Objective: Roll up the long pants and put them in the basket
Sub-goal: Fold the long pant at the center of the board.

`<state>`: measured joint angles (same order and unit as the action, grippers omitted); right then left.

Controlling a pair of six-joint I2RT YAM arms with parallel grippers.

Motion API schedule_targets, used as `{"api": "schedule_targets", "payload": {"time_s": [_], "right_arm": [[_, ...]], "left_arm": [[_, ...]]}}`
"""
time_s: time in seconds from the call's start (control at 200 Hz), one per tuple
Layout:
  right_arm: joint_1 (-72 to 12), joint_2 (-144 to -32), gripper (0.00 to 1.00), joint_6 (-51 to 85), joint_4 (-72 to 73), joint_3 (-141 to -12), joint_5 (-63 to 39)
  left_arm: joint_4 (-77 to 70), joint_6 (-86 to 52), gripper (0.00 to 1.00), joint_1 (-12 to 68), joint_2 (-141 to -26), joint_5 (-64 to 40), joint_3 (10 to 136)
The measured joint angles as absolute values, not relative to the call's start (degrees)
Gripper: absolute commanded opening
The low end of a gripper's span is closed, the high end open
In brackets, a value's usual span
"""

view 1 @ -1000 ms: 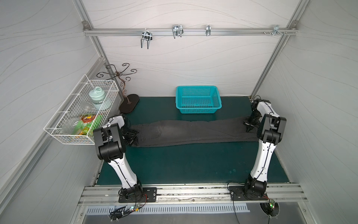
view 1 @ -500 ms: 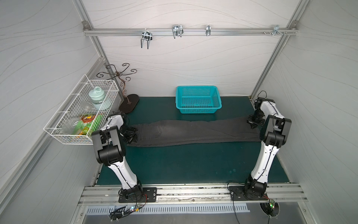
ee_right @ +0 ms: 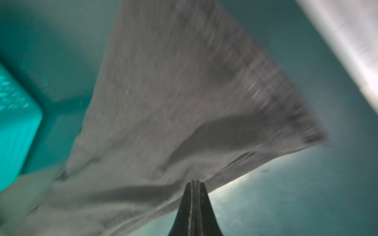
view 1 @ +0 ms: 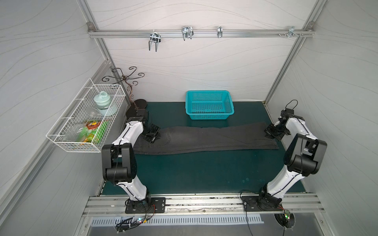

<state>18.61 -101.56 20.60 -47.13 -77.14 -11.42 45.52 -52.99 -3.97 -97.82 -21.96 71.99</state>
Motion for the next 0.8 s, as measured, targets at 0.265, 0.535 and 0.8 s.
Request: {"api": "schedule_targets", "payload": {"time_s": [0.265, 0.535, 0.8], "right_arm": [[20.6, -94.8, 0.34, 20.0, -42.1, -69.6, -17.0], [26.6, -89.6, 0.96, 22.1, -41.2, -62.8, -17.0], [29.5, -74.3, 0.99, 25.6, -38.8, -52.0, -13.1]], "left_arm": [[42.4, -55.8, 0.00, -0.6, -104.3, -23.4, 73.8], [42.2, -56.4, 0.00, 2.7, -107.4, -24.0, 79.0], [44.0, -56.1, 0.00, 4.2, -108.6, -23.9, 82.7]]}}
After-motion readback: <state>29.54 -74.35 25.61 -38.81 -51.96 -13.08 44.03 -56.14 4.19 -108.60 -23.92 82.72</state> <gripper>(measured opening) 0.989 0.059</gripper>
